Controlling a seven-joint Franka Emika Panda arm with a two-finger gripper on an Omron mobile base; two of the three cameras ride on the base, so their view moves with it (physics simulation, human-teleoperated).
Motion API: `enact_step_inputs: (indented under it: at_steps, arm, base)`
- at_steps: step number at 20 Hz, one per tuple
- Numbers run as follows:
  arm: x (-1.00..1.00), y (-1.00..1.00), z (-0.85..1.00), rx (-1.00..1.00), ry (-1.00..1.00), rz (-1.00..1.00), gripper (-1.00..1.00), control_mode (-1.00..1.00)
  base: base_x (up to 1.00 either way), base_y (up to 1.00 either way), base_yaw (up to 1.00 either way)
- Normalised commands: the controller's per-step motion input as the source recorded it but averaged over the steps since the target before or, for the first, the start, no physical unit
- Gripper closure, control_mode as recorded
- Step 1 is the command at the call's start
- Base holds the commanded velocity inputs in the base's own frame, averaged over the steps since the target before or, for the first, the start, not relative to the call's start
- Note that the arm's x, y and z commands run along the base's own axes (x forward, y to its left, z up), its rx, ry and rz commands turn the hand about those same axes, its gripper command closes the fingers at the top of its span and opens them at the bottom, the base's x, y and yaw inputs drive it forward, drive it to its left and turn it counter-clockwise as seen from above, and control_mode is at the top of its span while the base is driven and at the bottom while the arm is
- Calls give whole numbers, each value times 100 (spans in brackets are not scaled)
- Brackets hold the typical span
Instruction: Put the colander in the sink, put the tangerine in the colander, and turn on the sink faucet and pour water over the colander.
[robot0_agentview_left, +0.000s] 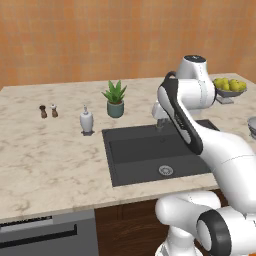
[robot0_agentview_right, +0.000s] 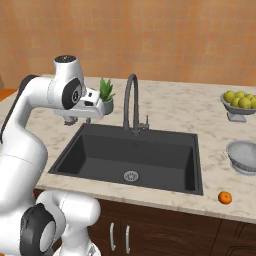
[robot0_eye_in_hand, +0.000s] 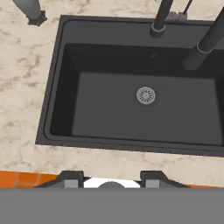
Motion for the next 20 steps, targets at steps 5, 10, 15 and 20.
enact_step_inputs:
  at_steps: [5,10,15,20]
  arm:
    - [-28,-4,-1,0,-4,1,-100,-100]
    - [-65,-25,0,2,-22,0,-100,-100]
    - [-52,-34,0,1,-9,-1,-100,-100]
    - [-22,-39,-1,0,6,-7,-100,-100]
  base:
    - [0,0,0]
    - [0,0,0]
    - [0,0,0]
    - [0,0,0]
